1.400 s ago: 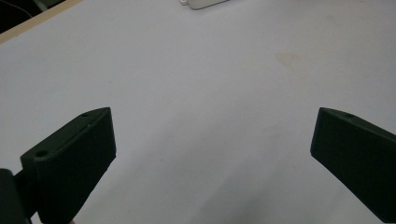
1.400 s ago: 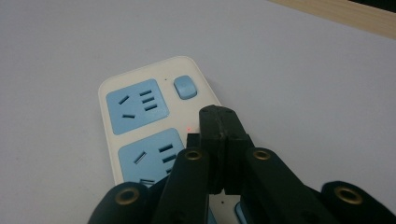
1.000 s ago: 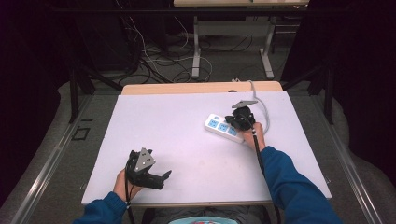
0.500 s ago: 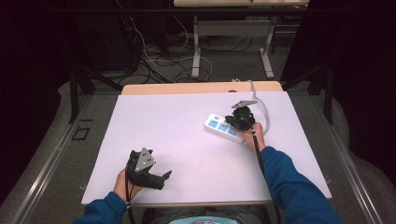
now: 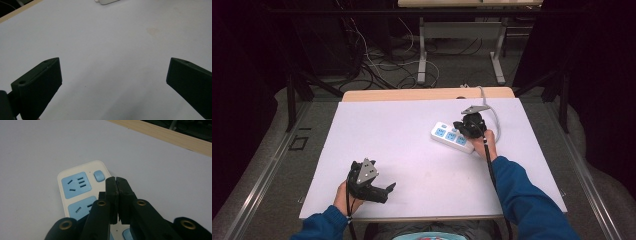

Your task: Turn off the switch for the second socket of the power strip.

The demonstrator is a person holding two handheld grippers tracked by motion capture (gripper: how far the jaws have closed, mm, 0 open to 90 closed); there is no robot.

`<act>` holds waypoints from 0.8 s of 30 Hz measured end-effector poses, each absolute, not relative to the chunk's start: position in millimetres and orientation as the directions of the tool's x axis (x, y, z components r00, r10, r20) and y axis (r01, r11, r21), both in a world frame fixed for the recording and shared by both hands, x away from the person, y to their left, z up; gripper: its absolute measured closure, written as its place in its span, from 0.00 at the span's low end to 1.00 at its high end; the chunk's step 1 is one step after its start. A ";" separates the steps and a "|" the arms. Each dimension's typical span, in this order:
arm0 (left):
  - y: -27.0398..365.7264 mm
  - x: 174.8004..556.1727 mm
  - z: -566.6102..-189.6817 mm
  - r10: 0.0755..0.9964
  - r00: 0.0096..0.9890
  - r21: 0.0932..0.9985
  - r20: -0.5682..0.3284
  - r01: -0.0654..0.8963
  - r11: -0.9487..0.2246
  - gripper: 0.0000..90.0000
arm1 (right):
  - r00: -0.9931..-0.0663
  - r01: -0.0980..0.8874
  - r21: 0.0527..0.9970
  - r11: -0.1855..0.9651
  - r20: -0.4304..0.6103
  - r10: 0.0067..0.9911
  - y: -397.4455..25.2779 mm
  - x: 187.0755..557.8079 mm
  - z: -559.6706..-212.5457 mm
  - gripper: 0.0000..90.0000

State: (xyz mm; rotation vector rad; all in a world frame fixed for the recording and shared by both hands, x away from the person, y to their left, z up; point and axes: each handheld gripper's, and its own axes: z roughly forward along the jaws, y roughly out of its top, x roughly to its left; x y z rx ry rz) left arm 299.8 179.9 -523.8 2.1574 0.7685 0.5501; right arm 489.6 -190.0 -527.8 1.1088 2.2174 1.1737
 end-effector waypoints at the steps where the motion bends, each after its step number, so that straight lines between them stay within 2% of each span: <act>1: 179.9 299.7 -523.8 0.676 0.725 0.779 0.133 0.345 -0.523 0.00 | -0.607 0.461 0.821 0.337 0.016 0.794 -189.9 489.2 -527.3 0.95; 4: 179.9 299.6 -523.7 0.676 0.725 0.780 0.132 0.345 -0.523 0.00 | -0.608 0.464 0.820 0.337 0.018 0.794 -190.9 489.4 -526.9 0.87; 5: 179.9 299.6 -523.7 0.676 0.725 0.780 0.131 0.345 -0.522 0.00 | -0.608 0.464 0.820 0.337 0.018 0.794 -190.9 489.4 -526.9 0.87; 8: 180.1 299.9 -523.7 0.673 0.728 0.779 0.133 0.343 -0.525 0.00 | -0.601 0.484 0.813 0.324 0.040 0.798 -191.1 489.5 -525.5 0.69; 9: 180.1 300.0 -523.7 0.673 0.728 0.779 0.133 0.343 -0.525 0.00 | -0.607 0.482 0.810 0.334 0.033 0.794 -191.5 489.8 -524.7 0.60; 10: 180.0 300.0 -523.7 0.673 0.728 0.779 0.133 0.343 -0.525 0.00 | -0.607 0.493 0.808 0.324 0.053 0.793 -190.9 488.8 -523.4 0.54; 11: 180.0 299.9 -523.4 0.669 0.731 0.778 0.131 0.342 -0.527 0.00 | -0.610 0.491 0.807 0.327 0.050 0.791 -191.1 488.4 -522.8 0.49; 12: 180.0 299.9 -523.4 0.669 0.731 0.778 0.131 0.342 -0.527 0.00 | -0.610 0.491 0.807 0.327 0.050 0.791 -191.1 488.4 -522.8 0.49; 13: 179.7 299.8 -523.6 0.671 0.729 0.779 0.133 0.341 -0.526 0.00 | -0.616 0.493 0.807 0.326 0.059 0.786 -191.2 487.6 -521.9 0.37; 16: 179.7 299.6 -523.5 0.671 0.730 0.780 0.130 0.343 -0.524 0.00 | -0.620 0.495 0.806 0.324 0.066 0.781 -191.1 486.7 -520.9 0.32; 19: 180.3 300.1 -523.1 0.669 0.731 0.780 0.138 0.336 -0.528 0.00 | -0.643 0.482 0.808 0.339 0.063 0.763 -192.1 486.3 -519.3 0.20; 23: 179.9 299.8 -523.3 0.671 0.729 0.781 0.132 0.340 -0.523 0.00 | -0.651 0.491 0.802 0.341 0.076 0.756 -191.4 484.8 -518.2 0.15; 24: 180.1 300.0 -523.1 0.670 0.730 0.780 0.136 0.338 -0.527 0.00 | -0.661 0.487 0.799 0.353 0.072 0.747 -191.3 484.0 -517.5 0.11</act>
